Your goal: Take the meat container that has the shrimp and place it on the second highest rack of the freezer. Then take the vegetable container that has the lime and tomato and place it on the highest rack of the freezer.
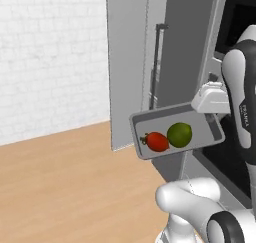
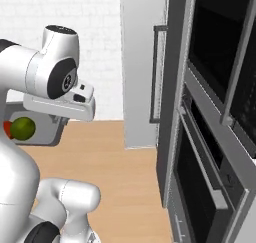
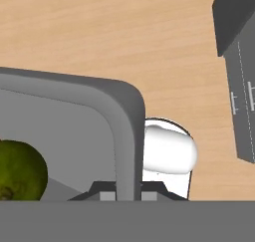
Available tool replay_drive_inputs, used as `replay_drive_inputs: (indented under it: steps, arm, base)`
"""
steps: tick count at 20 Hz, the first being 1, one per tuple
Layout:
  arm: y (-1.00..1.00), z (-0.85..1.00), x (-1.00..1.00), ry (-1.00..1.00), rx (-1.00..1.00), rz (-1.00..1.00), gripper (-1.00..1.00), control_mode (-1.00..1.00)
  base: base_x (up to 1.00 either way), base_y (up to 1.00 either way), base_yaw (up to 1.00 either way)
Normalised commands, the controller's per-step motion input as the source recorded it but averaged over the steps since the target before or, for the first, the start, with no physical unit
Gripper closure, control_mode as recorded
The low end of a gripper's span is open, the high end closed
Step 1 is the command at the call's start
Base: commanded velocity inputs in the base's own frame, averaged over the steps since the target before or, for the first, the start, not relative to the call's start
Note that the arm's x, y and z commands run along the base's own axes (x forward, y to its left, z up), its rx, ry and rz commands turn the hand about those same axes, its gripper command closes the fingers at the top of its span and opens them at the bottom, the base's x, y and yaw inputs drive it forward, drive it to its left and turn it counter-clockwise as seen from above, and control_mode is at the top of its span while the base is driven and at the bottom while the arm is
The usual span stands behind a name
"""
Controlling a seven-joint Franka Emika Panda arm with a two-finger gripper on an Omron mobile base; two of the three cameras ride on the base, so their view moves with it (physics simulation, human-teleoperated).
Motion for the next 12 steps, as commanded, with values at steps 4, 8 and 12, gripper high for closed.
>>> replay_drive_inputs:
  steps: [4, 8, 12]
  arm:
    - [0.0, 0.0, 0.0, 0.0, 0.0, 0.0, 1.0, 1.0]
    - [0.0, 0.0, 0.0, 0.0, 0.0, 0.0, 1.0, 1.0]
    - [0.0, 0.0, 0.0, 0.0, 0.0, 0.0, 1.0, 1.0]
  base:
    - [1.0, 0.51, -0.25]
    - [0.94, 0.62, -0.35]
    - [1.0, 0.69, -0.42]
